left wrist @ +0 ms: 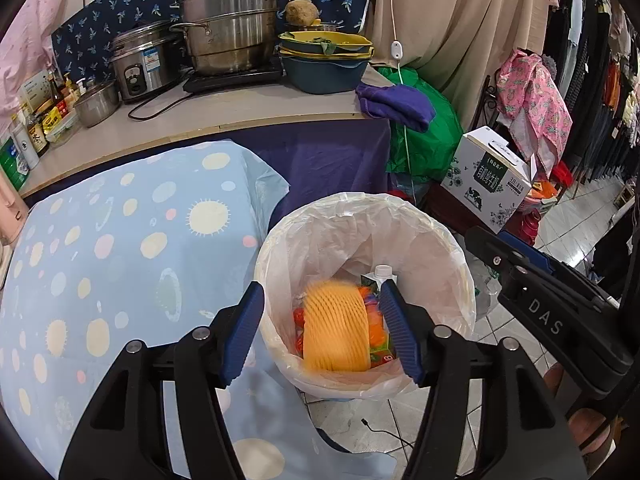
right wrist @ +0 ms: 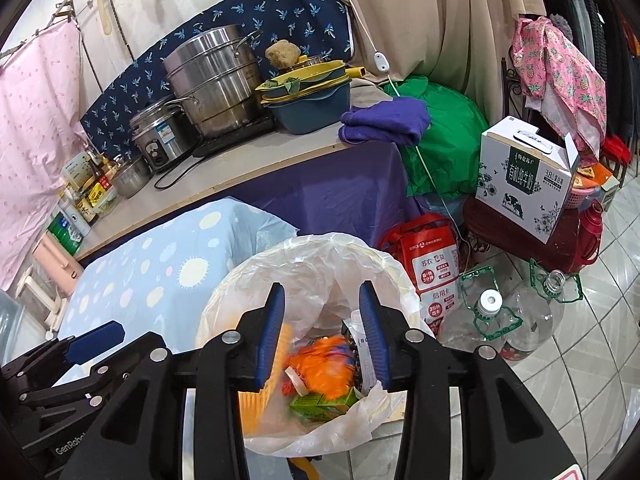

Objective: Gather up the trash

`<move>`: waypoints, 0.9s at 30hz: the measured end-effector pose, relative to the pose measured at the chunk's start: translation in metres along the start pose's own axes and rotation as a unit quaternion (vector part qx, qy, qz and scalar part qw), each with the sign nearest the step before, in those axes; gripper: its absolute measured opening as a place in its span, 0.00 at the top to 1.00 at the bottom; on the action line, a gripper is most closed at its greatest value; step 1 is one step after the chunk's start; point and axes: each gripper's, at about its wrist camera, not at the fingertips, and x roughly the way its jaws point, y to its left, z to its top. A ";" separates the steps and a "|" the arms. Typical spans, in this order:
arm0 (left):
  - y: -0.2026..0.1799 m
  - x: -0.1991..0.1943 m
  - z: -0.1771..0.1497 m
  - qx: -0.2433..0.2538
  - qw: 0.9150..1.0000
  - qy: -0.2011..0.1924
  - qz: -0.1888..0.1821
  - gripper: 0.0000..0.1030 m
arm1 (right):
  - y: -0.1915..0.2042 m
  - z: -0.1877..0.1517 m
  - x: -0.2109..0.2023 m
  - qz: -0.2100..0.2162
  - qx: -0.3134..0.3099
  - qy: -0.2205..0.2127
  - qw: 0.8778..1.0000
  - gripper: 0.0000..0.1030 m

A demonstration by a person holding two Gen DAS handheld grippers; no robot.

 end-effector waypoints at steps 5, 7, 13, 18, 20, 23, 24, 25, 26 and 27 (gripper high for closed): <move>0.004 -0.003 -0.001 -0.006 1.000 -0.001 0.004 0.38 | 0.007 0.000 -0.001 0.001 -0.009 0.000 1.000 0.53; 0.006 -0.005 -0.001 -0.008 1.000 -0.004 0.008 0.35 | 0.009 0.000 -0.001 0.002 -0.011 -0.001 1.000 0.52; 0.012 -0.008 -0.004 -0.019 1.000 -0.005 0.014 0.31 | 0.016 -0.001 -0.003 0.004 -0.015 -0.004 1.000 0.43; 0.020 -0.010 -0.008 -0.026 0.999 -0.005 0.023 0.25 | 0.019 -0.001 -0.005 0.002 -0.019 -0.001 1.000 0.35; 0.024 -0.012 -0.010 -0.029 0.999 -0.008 0.027 0.23 | 0.021 -0.002 -0.005 0.004 -0.021 0.003 1.000 0.32; 0.028 -0.013 -0.013 -0.034 0.999 -0.005 0.032 0.20 | 0.025 -0.003 -0.006 0.001 -0.030 0.009 1.000 0.30; 0.030 -0.014 -0.014 -0.037 0.999 -0.005 0.034 0.18 | 0.026 -0.004 -0.006 0.000 -0.033 0.010 0.999 0.30; 0.032 -0.015 -0.016 -0.040 0.998 -0.005 0.038 0.17 | 0.027 -0.005 -0.006 -0.002 -0.037 0.011 0.999 0.29; 0.034 -0.015 -0.018 -0.043 0.998 -0.004 0.041 0.16 | 0.029 -0.006 -0.007 -0.004 -0.041 0.013 0.999 0.28; 0.036 -0.016 -0.019 -0.045 0.998 -0.003 0.043 0.14 | 0.030 -0.007 -0.007 -0.005 -0.044 0.014 0.999 0.26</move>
